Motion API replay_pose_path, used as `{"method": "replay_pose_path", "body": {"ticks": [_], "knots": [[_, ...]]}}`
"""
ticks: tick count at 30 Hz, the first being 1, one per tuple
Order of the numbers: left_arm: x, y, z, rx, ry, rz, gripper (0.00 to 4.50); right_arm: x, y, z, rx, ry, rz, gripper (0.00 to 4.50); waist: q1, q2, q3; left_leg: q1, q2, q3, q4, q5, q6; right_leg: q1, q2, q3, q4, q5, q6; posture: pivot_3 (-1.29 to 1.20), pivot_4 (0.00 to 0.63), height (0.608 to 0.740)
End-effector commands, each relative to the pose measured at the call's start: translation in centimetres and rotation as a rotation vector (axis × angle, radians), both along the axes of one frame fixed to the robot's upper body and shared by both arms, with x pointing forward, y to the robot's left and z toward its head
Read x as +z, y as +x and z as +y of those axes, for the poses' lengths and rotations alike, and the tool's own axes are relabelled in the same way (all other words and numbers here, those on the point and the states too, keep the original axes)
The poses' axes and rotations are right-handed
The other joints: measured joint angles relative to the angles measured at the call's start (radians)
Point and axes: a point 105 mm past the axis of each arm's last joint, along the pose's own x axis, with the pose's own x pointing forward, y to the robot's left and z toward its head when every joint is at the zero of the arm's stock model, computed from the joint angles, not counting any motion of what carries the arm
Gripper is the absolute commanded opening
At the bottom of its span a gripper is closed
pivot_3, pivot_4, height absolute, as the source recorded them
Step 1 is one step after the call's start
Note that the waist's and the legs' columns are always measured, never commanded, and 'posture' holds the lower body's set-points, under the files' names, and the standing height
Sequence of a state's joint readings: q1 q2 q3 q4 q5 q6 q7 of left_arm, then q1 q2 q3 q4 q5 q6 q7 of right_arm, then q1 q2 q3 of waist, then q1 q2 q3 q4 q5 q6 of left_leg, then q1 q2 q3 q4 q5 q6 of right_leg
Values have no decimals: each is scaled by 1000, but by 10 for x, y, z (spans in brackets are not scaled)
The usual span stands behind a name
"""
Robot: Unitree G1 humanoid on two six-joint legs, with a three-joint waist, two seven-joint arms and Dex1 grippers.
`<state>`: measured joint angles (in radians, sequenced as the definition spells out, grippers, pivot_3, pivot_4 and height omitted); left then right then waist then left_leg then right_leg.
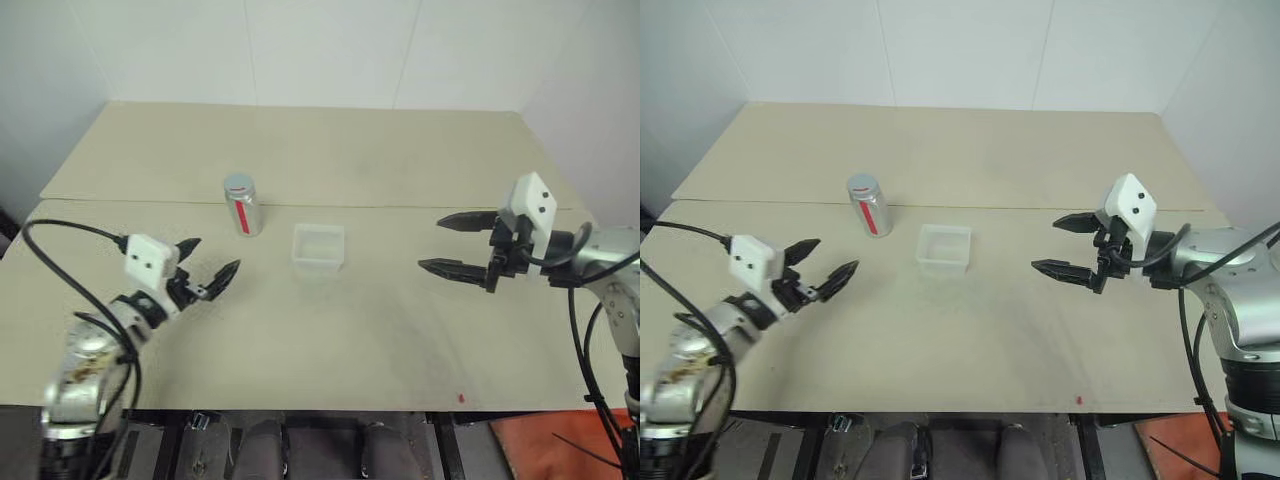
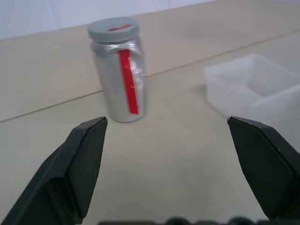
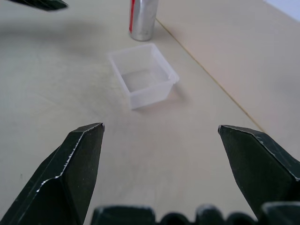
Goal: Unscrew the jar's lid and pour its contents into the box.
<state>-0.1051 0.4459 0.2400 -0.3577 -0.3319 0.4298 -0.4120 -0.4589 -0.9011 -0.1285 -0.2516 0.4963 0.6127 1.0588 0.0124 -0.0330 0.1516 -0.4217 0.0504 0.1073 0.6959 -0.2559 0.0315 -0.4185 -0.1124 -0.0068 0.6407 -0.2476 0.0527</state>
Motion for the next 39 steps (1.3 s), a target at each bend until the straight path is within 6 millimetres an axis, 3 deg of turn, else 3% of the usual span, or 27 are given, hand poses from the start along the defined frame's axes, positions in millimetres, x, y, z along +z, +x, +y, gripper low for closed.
{"method": "replay_pose_path", "body": {"ticks": [1, 10, 19, 39], "knots": [[12, 11, 0, 153, -13, -106, 4425, 16, -2, 10, 46, 4, -78, 4500, 0, 0, 0, 0, 0, 0, 0, 0, 0, 0, 0, 0, 0, 0, 0, 0, 150, 740], [-11, 33, -17, 228, -65, -82, 4425, 25, -1, 14, 37, 28, -128, 4500, 0, -1, 0, 0, 0, 0, 0, 0, 0, 0, 0, 0, -1, 0, 0, 0, 150, 740], [-12, 58, -27, 225, -84, -91, 4425, 28, -6, 16, 42, 3, -152, 4500, 0, -1, 0, -1, -1, 0, 0, 0, 0, 0, 0, -1, 0, 0, 0, 0, 150, 740], [-13, 89, -42, 204, -101, -95, 4425, 30, -15, 19, 47, 2, -153, 4500, 0, -1, 0, -1, -1, 0, 0, 0, 0, 1, 0, -1, -1, 0, 0, 0, 150, 740]]}}
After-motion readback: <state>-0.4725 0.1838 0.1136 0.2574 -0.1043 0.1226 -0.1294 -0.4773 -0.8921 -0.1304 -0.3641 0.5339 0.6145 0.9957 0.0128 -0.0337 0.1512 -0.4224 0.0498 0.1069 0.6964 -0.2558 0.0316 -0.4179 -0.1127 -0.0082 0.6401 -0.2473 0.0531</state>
